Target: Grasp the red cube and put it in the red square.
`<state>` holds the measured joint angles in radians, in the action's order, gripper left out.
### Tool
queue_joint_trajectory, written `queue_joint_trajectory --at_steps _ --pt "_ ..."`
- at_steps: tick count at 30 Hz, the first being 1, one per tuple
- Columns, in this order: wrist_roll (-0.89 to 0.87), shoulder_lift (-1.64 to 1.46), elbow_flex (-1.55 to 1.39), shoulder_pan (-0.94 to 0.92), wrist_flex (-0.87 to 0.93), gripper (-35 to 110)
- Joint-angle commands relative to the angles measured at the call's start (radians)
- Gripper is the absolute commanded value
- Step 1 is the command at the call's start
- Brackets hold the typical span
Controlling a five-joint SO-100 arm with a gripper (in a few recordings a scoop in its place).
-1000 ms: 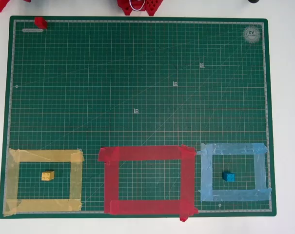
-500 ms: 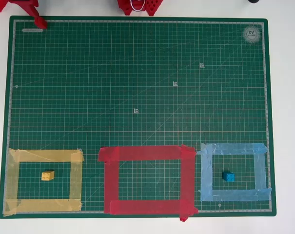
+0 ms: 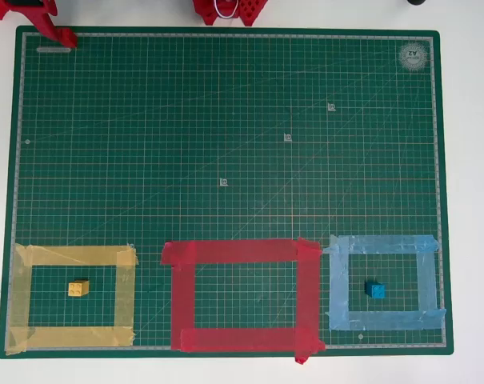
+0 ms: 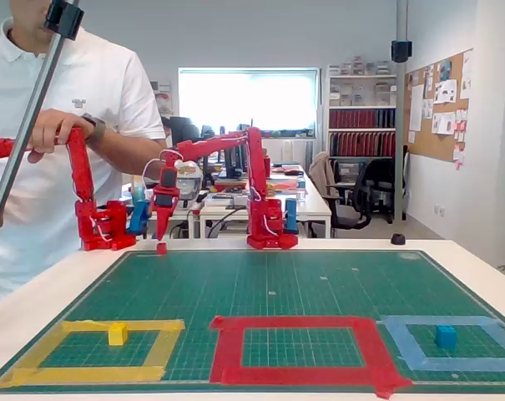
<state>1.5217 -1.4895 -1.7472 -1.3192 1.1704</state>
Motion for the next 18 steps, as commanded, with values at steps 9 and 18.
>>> queue_joint_trajectory --at_steps 9,18 --pt "0.008 0.003 0.067 0.009 -0.017 17" --pt "0.006 0.021 0.057 0.012 -0.017 17"
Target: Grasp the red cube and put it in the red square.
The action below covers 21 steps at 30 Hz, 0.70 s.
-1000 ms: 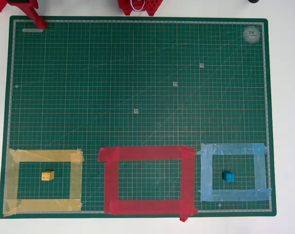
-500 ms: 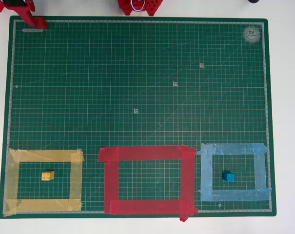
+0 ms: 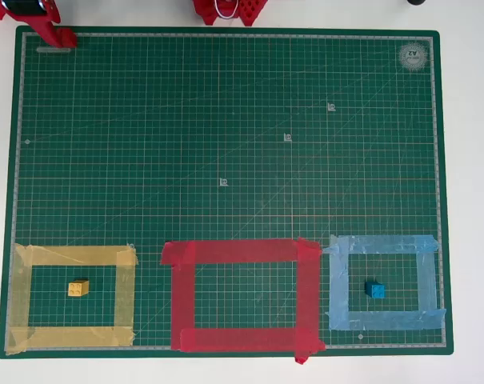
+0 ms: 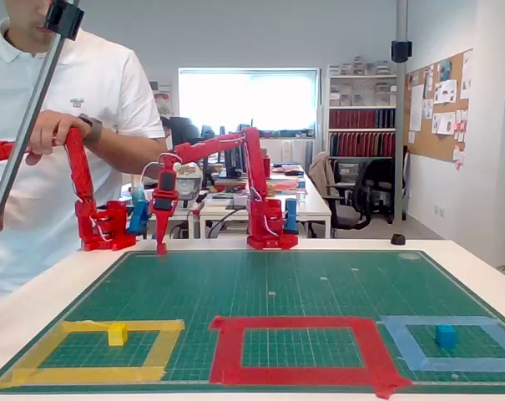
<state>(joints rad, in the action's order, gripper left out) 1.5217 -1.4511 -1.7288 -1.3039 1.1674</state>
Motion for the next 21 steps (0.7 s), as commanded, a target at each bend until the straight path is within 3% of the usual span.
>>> queue_joint_trajectory --at_steps 1,21 --pt "0.006 -0.014 0.038 -0.003 -0.014 17" --pt "0.006 -0.026 -0.043 -0.012 -0.040 17"
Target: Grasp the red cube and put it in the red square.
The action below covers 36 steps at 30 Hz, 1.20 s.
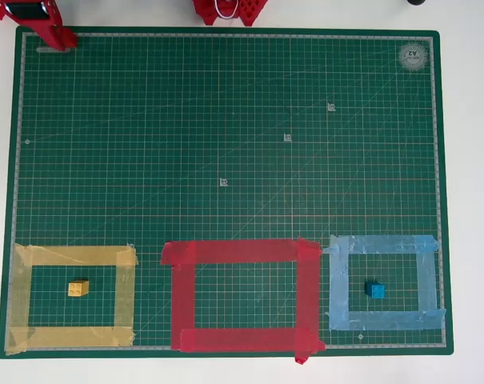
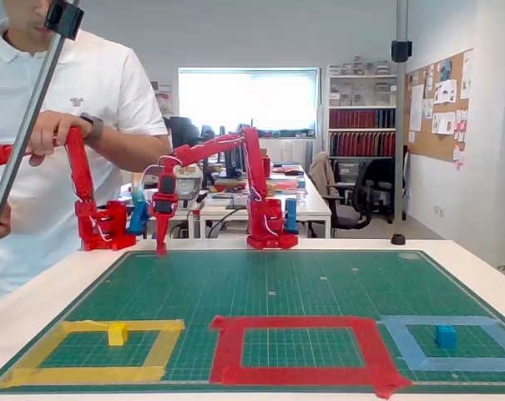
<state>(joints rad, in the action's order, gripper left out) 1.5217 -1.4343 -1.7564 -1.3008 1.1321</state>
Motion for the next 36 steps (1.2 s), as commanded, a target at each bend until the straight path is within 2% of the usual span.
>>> queue_joint_trajectory --at_steps 1,36 --pt "0.006 -0.044 -0.021 -0.017 -0.005 17" --pt "0.006 -0.012 -0.026 -0.057 -0.040 17"
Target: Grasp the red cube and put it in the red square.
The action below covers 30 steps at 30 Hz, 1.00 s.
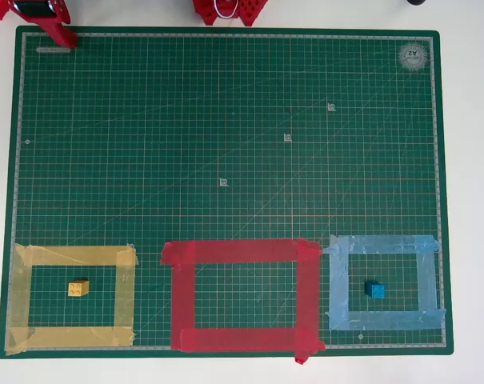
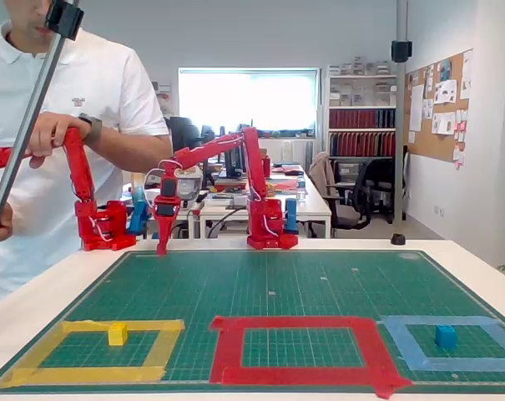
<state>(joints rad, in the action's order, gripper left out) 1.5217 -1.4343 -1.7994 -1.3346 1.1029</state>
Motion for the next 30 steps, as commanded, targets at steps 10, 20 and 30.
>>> queue_joint_trajectory --at_steps 10,20,30 --pt "0.006 0.037 0.044 -0.025 -0.025 17" --pt "0.011 0.038 0.046 -0.018 -0.026 15" --pt "0.020 0.032 0.057 -0.014 -0.026 0"
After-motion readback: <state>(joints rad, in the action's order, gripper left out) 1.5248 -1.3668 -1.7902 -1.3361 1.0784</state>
